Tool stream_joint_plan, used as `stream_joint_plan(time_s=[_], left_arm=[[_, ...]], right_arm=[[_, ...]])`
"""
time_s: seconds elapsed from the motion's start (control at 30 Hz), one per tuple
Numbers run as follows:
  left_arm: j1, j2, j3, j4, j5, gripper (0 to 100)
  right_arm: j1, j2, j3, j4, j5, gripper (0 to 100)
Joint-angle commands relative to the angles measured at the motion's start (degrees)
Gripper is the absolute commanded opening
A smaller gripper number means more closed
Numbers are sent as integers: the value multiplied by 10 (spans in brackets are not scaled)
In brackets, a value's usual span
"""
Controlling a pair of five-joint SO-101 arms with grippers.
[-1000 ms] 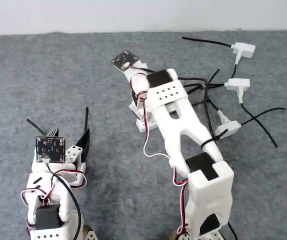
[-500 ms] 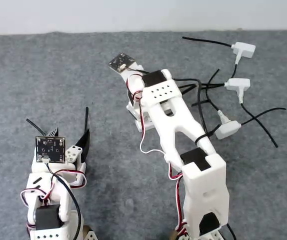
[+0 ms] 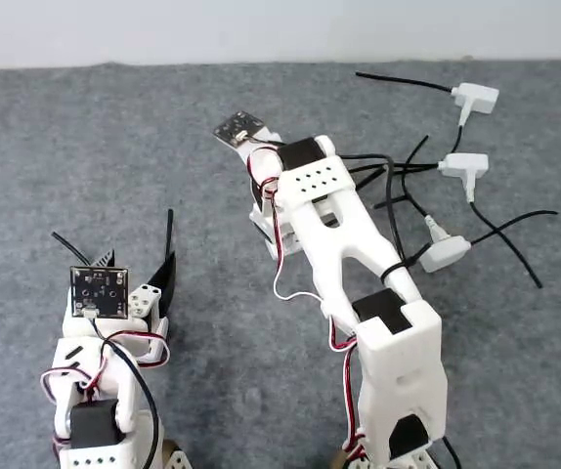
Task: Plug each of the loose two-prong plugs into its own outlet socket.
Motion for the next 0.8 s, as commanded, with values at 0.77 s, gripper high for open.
stream_joint_plan(time_s=[0.77], left_arm=[[0,-6,-20,-18,4,298]], right_arm=[[-15,-6,-53,-9,6,8]])
